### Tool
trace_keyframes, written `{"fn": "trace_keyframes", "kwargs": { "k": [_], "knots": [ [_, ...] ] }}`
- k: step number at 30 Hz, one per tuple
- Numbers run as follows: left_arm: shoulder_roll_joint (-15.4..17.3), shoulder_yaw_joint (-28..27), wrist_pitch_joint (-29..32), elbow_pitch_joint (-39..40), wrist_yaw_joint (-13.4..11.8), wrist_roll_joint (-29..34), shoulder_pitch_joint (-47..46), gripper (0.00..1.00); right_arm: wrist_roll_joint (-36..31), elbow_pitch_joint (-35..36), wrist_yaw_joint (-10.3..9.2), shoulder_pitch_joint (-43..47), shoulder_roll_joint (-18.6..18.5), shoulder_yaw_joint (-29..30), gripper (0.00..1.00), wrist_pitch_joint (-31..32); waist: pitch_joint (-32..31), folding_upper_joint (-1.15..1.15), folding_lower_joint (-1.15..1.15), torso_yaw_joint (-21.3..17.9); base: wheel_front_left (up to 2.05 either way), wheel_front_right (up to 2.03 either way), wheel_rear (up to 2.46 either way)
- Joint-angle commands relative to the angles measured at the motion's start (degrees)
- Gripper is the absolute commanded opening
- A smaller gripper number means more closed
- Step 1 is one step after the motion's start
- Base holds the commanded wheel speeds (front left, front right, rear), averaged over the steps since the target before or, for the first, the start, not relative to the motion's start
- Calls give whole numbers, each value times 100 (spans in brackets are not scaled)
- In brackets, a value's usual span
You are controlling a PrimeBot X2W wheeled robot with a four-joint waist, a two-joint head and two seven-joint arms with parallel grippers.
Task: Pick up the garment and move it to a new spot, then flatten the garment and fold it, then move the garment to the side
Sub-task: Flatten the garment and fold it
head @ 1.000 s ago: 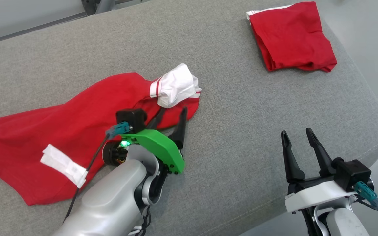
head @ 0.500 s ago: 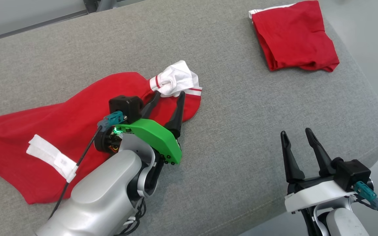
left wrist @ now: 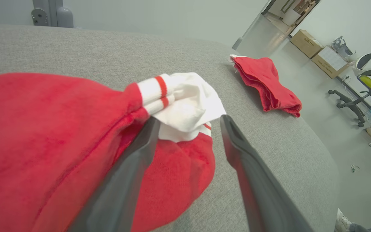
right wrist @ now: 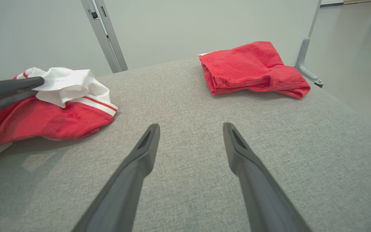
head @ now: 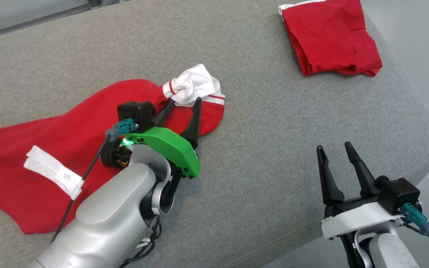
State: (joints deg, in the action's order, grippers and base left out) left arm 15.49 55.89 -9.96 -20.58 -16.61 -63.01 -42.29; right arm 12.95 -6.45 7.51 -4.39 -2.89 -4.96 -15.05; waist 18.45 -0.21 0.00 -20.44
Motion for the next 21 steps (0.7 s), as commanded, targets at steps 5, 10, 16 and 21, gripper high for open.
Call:
{"fn": "trace_keyframes", "kwargs": {
  "k": [5, 10, 16, 21],
  "knots": [
    [-76, -118, -59, -201, 124, -70, -211, 9, 52, -28, -5, -66, -4, -15, 100, -16, 148, 21, 0, -86, 0, 0, 0],
    [-109, -207, -136, -464, 254, -105, -333, 0, 99, -39, -5, -92, -4, -44, 100, -16, 189, 21, 0, -140, 0, 0, 0],
    [-263, -293, -225, -377, 455, -208, -333, 0, 85, -64, -5, -43, -4, -36, 100, -16, 120, 21, 0, -133, 0, 0, 0],
    [-597, -408, -222, 192, 738, -549, -202, 0, 52, -115, -5, 24, -3, -73, 100, -16, -51, 21, 0, -98, 0, 0, 0]
  ]
}}
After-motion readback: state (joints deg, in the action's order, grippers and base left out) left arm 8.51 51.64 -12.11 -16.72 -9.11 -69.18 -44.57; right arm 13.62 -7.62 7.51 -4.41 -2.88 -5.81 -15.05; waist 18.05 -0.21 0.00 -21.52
